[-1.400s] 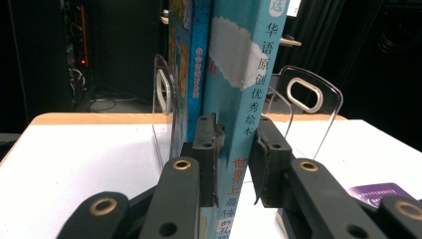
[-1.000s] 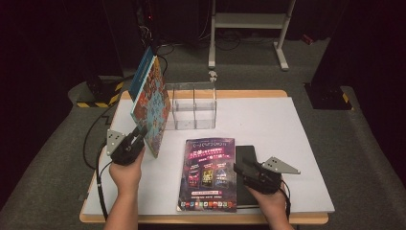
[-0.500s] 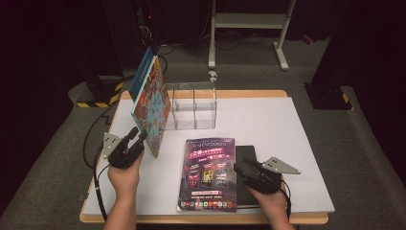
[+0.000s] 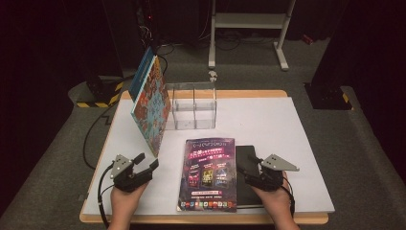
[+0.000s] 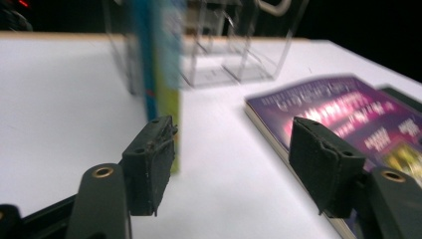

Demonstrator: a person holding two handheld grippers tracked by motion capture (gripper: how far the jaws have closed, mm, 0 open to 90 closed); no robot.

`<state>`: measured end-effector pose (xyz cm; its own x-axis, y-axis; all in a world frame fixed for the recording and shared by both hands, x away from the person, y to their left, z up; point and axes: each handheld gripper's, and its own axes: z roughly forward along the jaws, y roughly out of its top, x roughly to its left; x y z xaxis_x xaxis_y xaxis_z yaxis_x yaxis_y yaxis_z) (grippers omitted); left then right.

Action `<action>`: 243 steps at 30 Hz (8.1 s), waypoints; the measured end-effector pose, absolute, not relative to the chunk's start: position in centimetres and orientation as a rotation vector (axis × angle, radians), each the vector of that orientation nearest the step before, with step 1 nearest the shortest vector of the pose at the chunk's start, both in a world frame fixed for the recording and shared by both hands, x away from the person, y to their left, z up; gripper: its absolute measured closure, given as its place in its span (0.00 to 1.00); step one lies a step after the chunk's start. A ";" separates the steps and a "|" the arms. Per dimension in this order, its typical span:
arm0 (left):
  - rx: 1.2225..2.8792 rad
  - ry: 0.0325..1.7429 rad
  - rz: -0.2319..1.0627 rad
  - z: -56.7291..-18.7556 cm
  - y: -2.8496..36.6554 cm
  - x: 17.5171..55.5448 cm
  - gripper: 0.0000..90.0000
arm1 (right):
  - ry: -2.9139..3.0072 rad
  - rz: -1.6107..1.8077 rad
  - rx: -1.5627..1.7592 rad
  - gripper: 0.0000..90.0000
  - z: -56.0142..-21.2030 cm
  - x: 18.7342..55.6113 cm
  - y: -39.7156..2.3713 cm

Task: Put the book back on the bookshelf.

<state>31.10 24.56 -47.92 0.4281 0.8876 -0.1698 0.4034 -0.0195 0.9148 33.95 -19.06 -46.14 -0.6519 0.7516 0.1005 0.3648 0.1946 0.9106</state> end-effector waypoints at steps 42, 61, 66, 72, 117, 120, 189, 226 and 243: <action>1.840 1.141 0.096 -50.9 13.9 33.4 0.36 | 2.173 1.346 1.118 0.30 -48.6 33.0 -21.0; 1.742 1.045 0.077 -50.2 10.7 32.7 0.38 | 2.150 1.325 1.237 0.20 -48.8 33.8 -22.4; 1.718 1.060 0.062 -50.3 10.4 32.6 0.35 | 2.166 1.333 1.254 0.19 -49.0 34.1 -22.1; 1.831 0.968 0.107 -49.7 9.9 32.9 0.37 | 2.169 1.340 1.282 0.18 -49.1 34.5 -22.3; 1.741 0.915 0.172 -47.5 9.9 33.4 0.86 | 2.146 1.385 1.193 0.75 -45.8 33.8 -22.3; 1.726 0.913 0.192 -47.1 10.6 33.3 0.87 | 2.138 1.395 1.165 0.76 -44.9 33.8 -21.6; 1.471 0.931 0.630 -44.5 22.5 31.8 0.52 | 2.111 1.668 0.811 0.64 -41.9 32.8 -9.0; 1.474 0.973 0.590 -44.8 23.6 32.1 0.49 | 1.962 1.585 0.881 0.89 -39.9 37.1 -7.2; 1.488 0.850 0.489 -42.3 21.3 31.4 0.38 | 2.044 1.616 0.910 0.89 -42.4 34.9 -9.3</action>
<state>31.42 21.27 -42.25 0.6338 0.7499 -0.1894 0.2134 0.0658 0.9747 34.91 -9.35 -42.42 -0.7184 0.6889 0.0962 0.2528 0.1297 0.9588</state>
